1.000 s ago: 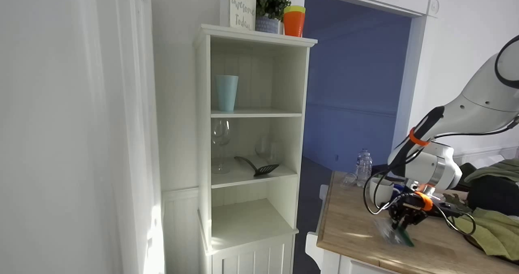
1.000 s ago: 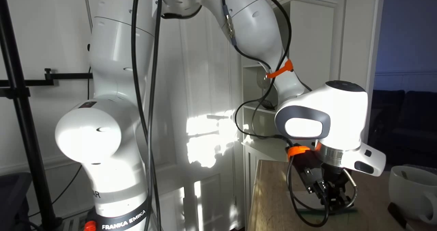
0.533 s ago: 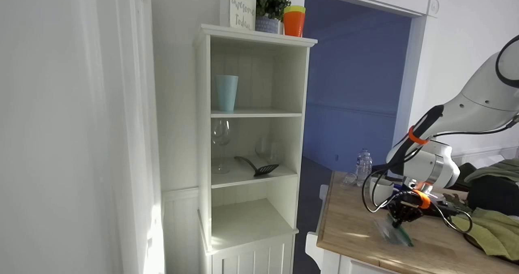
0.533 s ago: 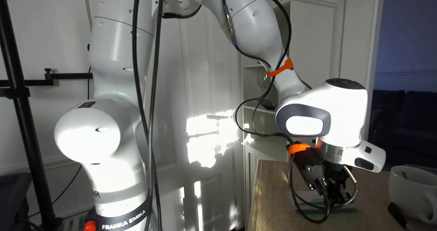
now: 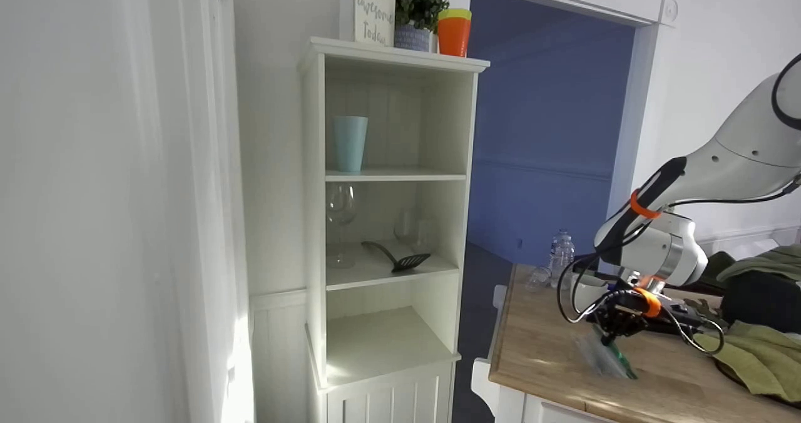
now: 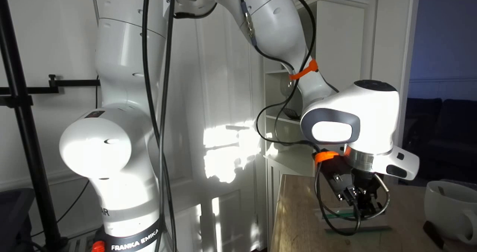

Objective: Place the Ziploc bags individually on the table

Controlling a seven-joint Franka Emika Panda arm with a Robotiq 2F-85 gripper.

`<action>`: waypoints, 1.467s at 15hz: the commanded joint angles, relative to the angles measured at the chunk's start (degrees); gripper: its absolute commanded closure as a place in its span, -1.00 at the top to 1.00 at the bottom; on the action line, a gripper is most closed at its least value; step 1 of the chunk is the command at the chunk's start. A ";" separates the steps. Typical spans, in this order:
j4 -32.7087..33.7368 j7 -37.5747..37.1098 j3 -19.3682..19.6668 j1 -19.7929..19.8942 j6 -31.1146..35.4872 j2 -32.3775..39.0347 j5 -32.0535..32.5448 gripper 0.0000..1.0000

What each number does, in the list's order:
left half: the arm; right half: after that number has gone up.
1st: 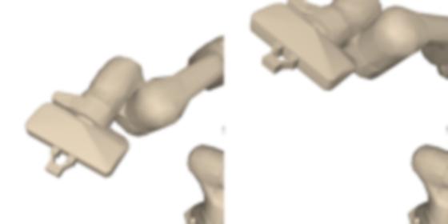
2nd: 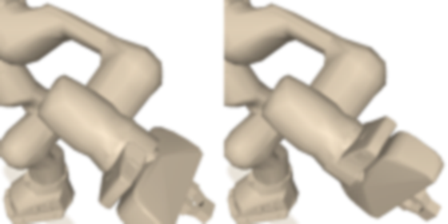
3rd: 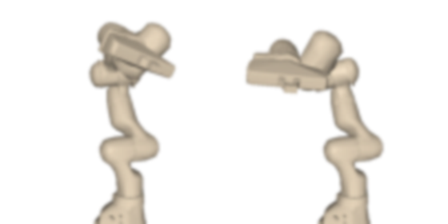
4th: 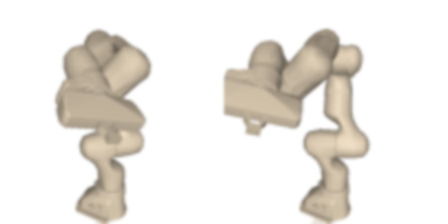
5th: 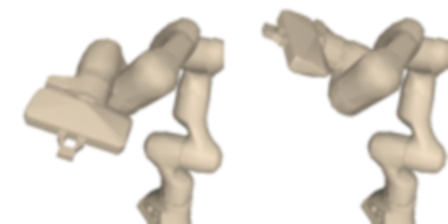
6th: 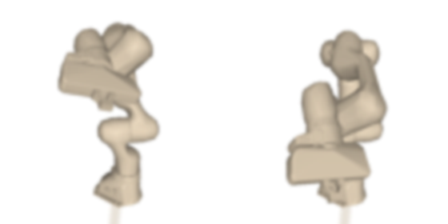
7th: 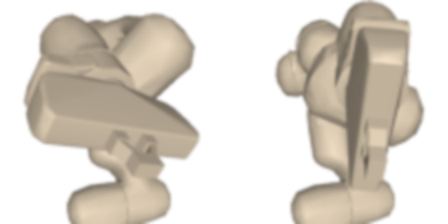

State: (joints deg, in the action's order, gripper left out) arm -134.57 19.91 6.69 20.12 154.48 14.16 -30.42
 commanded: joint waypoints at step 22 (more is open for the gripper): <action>6.37 -9.70 8.67 -4.33 -17.11 -17.90 -1.77 -0.96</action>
State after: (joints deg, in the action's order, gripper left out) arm -130.32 15.32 14.00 14.92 136.21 -6.04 -37.38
